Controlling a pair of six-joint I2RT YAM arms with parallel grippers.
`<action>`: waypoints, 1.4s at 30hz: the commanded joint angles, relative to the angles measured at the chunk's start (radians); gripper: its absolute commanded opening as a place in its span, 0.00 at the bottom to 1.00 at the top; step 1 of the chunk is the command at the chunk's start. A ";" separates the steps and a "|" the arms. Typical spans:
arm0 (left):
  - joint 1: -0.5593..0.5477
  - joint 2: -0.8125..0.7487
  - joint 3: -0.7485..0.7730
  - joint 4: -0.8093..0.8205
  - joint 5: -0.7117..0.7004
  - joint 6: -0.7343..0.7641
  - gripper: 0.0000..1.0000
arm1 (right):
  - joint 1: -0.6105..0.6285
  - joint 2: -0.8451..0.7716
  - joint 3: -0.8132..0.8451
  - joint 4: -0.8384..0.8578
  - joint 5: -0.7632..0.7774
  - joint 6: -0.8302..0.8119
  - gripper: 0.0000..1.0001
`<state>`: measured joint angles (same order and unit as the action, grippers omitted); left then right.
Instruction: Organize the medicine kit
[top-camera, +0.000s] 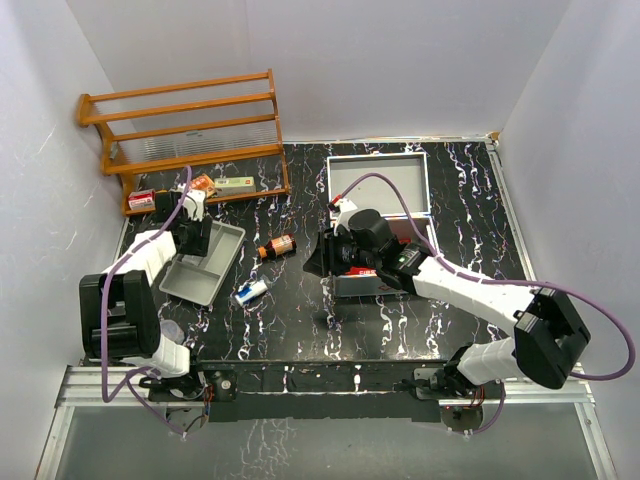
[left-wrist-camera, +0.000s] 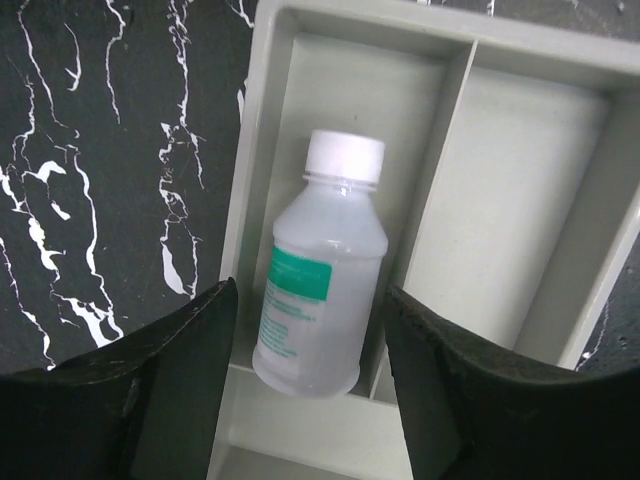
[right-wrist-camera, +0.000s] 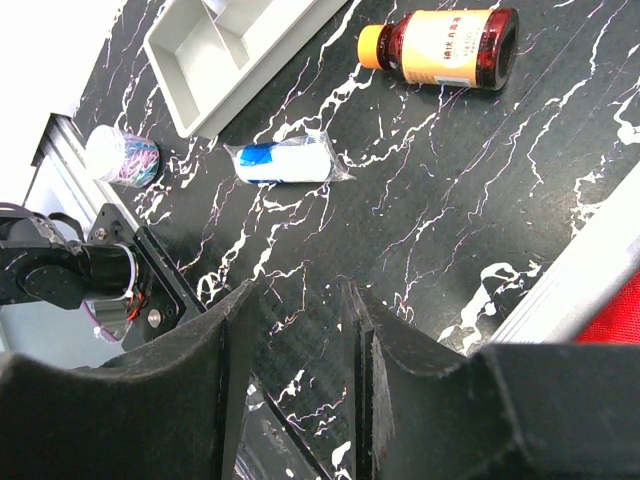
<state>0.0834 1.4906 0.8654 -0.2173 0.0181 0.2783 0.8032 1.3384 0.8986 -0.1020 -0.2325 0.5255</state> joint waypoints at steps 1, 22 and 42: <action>0.003 -0.009 0.057 -0.040 0.019 -0.074 0.59 | 0.002 0.013 0.044 0.032 -0.007 0.006 0.37; 0.003 -0.238 0.065 -0.087 0.078 -0.435 0.58 | 0.004 0.104 0.119 -0.016 0.077 -0.032 0.43; 0.003 -0.375 0.069 -0.221 0.413 -0.723 0.61 | 0.008 0.618 0.579 -0.068 0.052 -0.746 0.68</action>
<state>0.0830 1.1534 0.9295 -0.4347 0.3058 -0.3832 0.8078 1.9266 1.4025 -0.1722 -0.1062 -0.0010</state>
